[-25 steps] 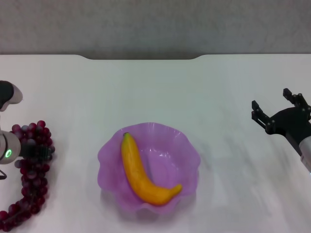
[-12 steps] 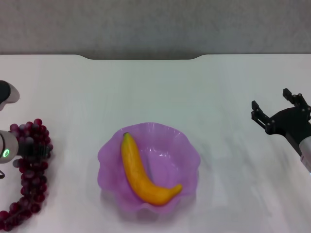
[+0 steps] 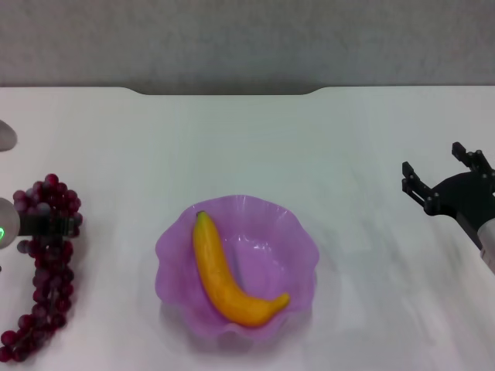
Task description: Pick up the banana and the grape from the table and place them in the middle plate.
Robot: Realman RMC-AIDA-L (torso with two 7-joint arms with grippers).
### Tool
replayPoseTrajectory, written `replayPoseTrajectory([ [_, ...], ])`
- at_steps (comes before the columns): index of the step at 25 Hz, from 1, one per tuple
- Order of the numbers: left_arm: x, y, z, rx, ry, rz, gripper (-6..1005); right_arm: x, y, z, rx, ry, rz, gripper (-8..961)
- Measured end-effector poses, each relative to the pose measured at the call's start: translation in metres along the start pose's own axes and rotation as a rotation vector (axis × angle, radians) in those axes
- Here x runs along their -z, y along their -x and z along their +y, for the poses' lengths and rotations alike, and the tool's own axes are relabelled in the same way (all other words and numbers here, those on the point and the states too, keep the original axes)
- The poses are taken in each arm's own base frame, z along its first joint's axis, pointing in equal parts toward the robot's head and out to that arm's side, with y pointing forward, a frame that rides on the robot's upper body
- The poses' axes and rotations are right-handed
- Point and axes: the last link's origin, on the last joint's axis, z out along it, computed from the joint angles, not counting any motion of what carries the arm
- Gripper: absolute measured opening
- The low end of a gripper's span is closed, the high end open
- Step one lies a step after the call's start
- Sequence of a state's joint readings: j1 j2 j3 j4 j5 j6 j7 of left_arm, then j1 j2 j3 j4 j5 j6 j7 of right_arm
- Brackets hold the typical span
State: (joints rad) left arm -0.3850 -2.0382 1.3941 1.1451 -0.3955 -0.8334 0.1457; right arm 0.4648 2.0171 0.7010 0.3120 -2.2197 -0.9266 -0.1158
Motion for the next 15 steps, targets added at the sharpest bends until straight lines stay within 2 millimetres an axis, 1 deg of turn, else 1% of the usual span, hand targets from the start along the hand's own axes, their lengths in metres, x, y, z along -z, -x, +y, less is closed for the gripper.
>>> replayPoseTrajectory([
  [3,0.009,-0.003,0.0,-0.009,0.002,0.013,280,0.0,0.0,0.0,0.001,-0.001,0.002,882],
  [9,0.039,-0.014,-0.002,-0.034,0.002,0.074,278,0.0,0.0,0.0,0.001,0.0,0.001,882],
  [11,0.049,-0.017,0.0,-0.042,0.018,0.105,276,0.0,0.0,0.0,0.0,0.0,0.002,882],
  [15,0.069,-0.024,0.011,-0.087,0.091,0.134,275,-0.001,0.0,0.0,-0.001,0.001,0.002,882],
])
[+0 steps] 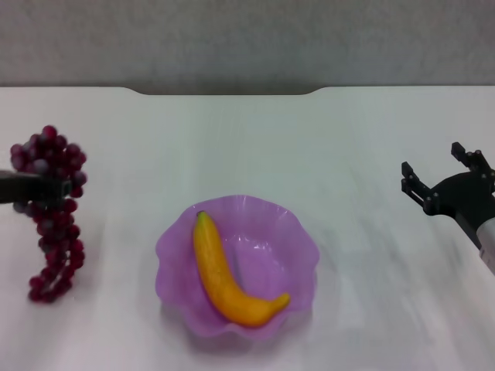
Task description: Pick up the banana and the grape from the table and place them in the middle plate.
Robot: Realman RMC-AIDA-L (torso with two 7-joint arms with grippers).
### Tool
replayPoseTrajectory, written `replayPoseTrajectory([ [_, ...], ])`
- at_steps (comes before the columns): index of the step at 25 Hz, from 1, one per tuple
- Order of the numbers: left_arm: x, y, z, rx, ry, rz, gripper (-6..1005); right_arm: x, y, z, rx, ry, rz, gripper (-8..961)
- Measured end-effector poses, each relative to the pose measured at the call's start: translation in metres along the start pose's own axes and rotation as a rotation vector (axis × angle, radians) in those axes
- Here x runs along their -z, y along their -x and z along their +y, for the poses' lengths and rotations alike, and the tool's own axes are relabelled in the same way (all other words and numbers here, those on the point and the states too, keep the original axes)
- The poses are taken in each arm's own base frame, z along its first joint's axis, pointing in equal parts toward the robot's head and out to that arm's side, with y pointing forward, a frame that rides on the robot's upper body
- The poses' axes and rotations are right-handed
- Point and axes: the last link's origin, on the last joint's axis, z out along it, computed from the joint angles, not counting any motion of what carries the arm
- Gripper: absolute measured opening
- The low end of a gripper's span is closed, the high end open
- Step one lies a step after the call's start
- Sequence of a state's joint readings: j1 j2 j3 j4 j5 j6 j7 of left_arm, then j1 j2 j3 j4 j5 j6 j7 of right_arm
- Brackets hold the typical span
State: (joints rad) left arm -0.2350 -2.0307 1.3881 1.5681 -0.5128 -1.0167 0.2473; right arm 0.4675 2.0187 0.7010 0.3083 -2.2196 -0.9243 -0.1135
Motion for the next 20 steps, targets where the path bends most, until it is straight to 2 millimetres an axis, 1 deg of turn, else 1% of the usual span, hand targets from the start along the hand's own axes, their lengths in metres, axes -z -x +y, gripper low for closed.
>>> replayPoseTrajectory([
  [3,0.014,-0.01,0.007,-0.047,0.023,0.008,273,-0.001,0.001,0.0,0.002,0.002,-0.001,882],
  [8,0.046,-0.033,0.024,-0.134,0.042,0.069,271,-0.001,0.001,0.001,0.005,0.005,0.001,882],
  [10,0.057,-0.039,0.03,-0.168,0.047,0.088,270,-0.001,0.0,0.001,0.005,0.005,0.002,882],
  [14,0.078,-0.053,0.046,-0.247,0.071,0.116,268,0.0,-0.001,0.0,0.002,0.001,0.005,882],
  [16,0.085,-0.059,0.056,-0.288,0.103,0.108,266,0.001,-0.002,-0.001,0.003,-0.001,0.009,882],
  [20,0.087,-0.065,0.07,-0.343,0.156,0.068,262,0.0,-0.002,-0.001,0.007,0.0,0.013,882],
])
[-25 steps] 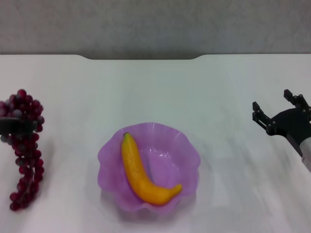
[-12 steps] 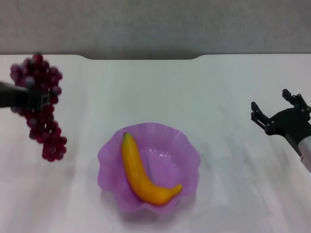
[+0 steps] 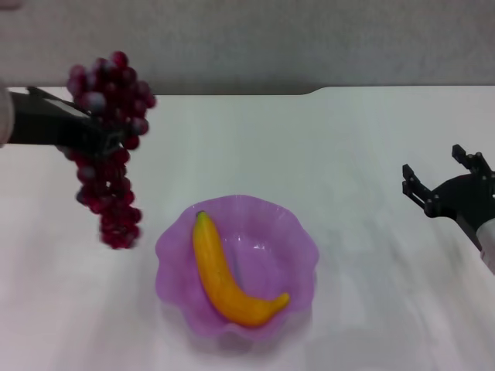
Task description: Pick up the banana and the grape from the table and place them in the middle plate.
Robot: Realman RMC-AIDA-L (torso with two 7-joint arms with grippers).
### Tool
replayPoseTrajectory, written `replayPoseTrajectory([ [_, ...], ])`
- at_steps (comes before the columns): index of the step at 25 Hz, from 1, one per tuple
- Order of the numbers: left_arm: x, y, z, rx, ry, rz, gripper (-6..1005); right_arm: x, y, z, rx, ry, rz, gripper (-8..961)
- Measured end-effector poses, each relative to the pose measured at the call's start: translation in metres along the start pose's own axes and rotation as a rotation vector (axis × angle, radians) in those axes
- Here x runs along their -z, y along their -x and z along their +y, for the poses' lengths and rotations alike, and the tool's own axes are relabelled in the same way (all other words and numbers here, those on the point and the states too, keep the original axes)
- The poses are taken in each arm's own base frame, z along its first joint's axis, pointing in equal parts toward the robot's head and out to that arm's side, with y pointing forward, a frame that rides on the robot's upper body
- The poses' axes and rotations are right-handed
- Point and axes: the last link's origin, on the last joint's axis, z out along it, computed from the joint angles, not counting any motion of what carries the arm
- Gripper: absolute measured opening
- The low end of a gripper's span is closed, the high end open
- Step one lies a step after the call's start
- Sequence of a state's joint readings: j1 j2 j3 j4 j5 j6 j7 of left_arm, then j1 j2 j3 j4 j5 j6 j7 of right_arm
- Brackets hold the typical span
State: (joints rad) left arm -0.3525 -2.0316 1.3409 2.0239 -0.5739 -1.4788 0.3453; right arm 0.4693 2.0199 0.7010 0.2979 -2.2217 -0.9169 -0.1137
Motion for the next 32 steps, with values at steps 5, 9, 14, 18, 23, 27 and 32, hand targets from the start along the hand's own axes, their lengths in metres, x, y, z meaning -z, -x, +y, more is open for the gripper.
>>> replayPoseTrajectory([
  [5,-0.003,-0.013,0.019,-0.048,0.073,-0.005,261,0.001,-0.001,0.0,-0.001,-0.003,0.003,882],
  [9,-0.005,-0.018,0.038,-0.101,0.147,-0.026,260,0.001,-0.001,0.0,0.0,-0.001,0.002,882],
  [14,-0.013,-0.02,0.063,-0.18,0.202,-0.042,259,-0.001,0.001,0.001,-0.002,0.004,-0.003,882],
  [18,-0.025,-0.02,0.077,-0.216,0.235,-0.05,258,-0.001,0.001,0.002,0.0,0.007,-0.005,882],
  [23,-0.046,-0.015,0.09,-0.244,0.257,-0.073,256,0.0,0.001,0.002,-0.001,0.007,-0.007,882],
  [27,-0.066,-0.009,0.098,-0.246,0.279,-0.096,255,0.0,0.001,0.002,-0.002,0.006,-0.006,882],
  [32,-0.093,0.005,0.1,-0.259,0.275,-0.166,254,0.001,0.001,0.002,-0.002,0.006,-0.01,882],
])
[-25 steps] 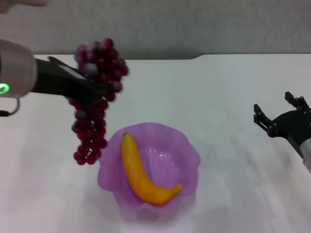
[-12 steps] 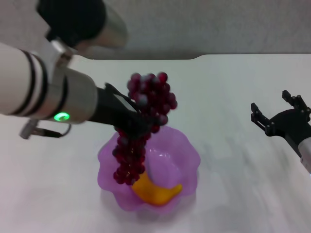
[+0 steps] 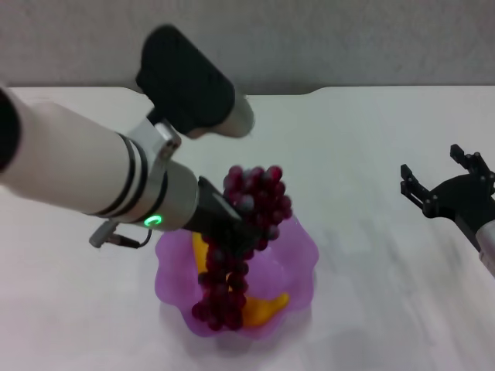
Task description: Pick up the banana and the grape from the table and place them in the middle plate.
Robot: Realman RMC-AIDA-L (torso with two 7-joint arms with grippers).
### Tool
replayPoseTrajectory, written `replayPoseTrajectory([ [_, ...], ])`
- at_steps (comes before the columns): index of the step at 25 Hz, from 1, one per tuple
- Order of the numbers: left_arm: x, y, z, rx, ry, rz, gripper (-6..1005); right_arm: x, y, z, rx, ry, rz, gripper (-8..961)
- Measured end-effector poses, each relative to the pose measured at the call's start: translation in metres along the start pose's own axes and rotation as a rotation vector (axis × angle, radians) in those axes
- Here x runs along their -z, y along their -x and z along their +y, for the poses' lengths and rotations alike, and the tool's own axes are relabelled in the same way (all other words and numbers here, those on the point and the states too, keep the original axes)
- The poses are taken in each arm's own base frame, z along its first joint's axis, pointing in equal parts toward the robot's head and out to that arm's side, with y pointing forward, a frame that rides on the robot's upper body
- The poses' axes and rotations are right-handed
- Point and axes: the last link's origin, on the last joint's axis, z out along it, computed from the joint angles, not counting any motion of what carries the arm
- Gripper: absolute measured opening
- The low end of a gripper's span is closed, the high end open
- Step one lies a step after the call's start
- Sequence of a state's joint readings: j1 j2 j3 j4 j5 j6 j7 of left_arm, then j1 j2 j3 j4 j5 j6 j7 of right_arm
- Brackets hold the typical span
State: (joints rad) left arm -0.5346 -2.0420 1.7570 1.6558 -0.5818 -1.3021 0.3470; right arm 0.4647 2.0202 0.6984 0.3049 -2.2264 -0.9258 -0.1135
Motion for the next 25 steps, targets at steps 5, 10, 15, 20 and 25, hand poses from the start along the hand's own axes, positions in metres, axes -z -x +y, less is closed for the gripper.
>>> replayPoseTrajectory([
  [5,-0.019,0.011,-0.004,-0.008,-0.02,-0.061,254,0.0,0.0,0.0,-0.002,-0.002,0.0,883],
  [10,-0.032,0.014,-0.008,0.015,-0.04,-0.04,253,0.001,0.0,0.0,-0.002,-0.003,0.001,883],
  [15,-0.043,0.008,-0.001,0.028,-0.042,0.006,296,0.0,0.0,-0.001,-0.003,-0.004,0.001,883],
  [20,-0.046,0.001,0.001,0.029,-0.054,0.045,412,-0.001,0.0,0.0,-0.001,-0.001,0.0,883],
  [25,-0.047,0.004,-0.001,0.051,-0.068,0.075,682,0.0,0.0,0.0,-0.002,-0.002,0.002,883],
])
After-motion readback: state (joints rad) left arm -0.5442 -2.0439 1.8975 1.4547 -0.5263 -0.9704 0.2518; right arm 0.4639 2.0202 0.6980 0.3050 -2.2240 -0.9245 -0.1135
